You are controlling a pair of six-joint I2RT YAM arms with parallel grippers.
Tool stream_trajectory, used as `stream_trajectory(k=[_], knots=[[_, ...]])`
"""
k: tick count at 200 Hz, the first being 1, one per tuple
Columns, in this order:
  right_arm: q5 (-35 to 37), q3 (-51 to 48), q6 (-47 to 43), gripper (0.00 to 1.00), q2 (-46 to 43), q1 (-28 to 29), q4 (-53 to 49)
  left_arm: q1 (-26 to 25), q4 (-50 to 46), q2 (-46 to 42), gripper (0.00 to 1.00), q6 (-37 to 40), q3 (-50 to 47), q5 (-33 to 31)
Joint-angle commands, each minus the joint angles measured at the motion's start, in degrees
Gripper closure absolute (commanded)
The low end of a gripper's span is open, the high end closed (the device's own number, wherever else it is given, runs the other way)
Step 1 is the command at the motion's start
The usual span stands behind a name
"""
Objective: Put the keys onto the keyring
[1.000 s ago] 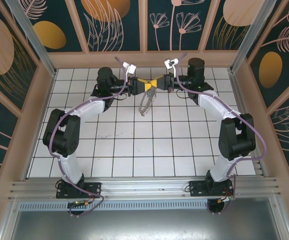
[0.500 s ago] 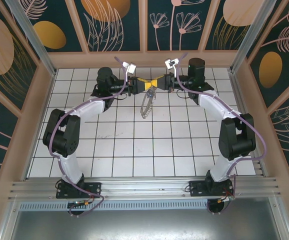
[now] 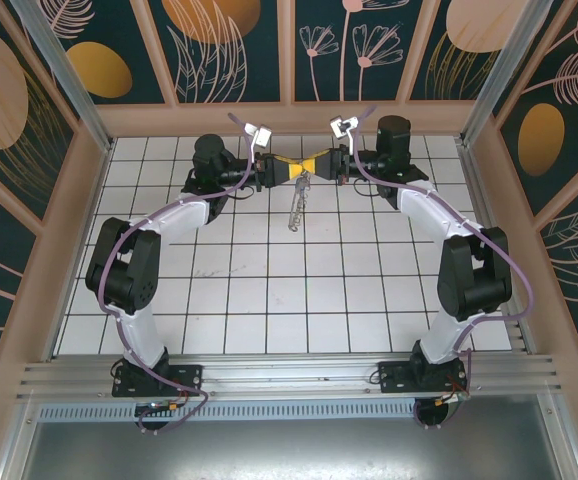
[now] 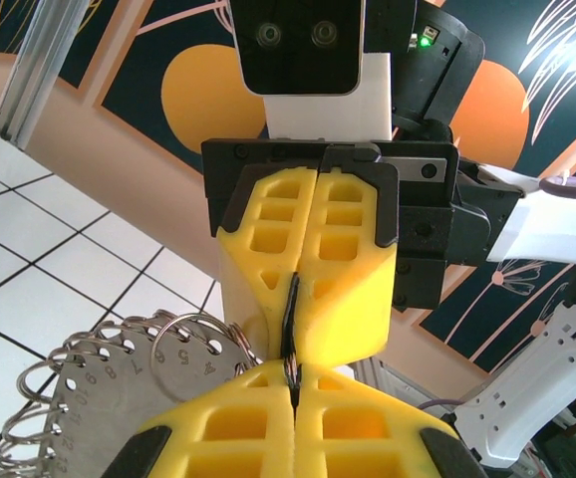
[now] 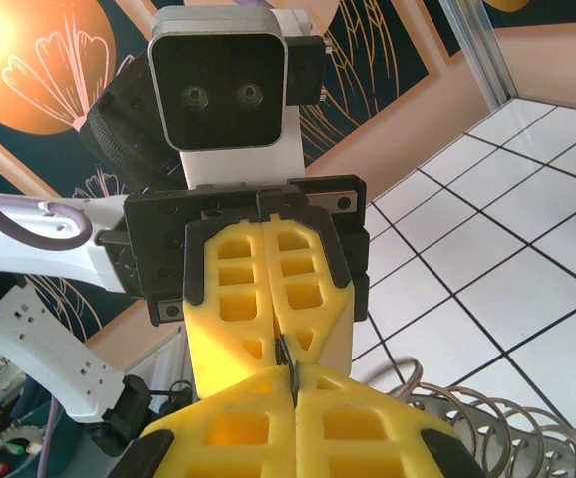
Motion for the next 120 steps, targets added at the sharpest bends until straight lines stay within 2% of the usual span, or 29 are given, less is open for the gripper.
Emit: stream_trajectory(k=[1, 12, 26, 63, 120], knots=[[0.53, 1.19, 0.42, 0.74, -0.91, -0.06, 0.91, 0.11, 7.26, -1.2, 1.0, -1.22, 0.07, -0.14], [1.18, 1.11, 0.82, 0.67, -2.26, -0.42, 1.12, 0.11, 8.43, -1.27, 1.0, -1.86, -0.19, -0.03], [1.91, 0.53, 1.38, 0.64, -3.85, -1.13, 1.61, 0.11, 9.58, -1.47, 1.0, -2.52, -0.44, -0.02], [5.39, -4.66, 3.1, 0.62, -9.09, -2.76, 4.69, 0.1, 10.95, -2.03, 1.0, -3.35, -0.9, 0.11], [11.02, -18.65, 8.47, 0.61, -14.08, -6.52, 16.4, 0.04, 11.3, -2.48, 1.0, -3.3, -0.75, 0.67]])
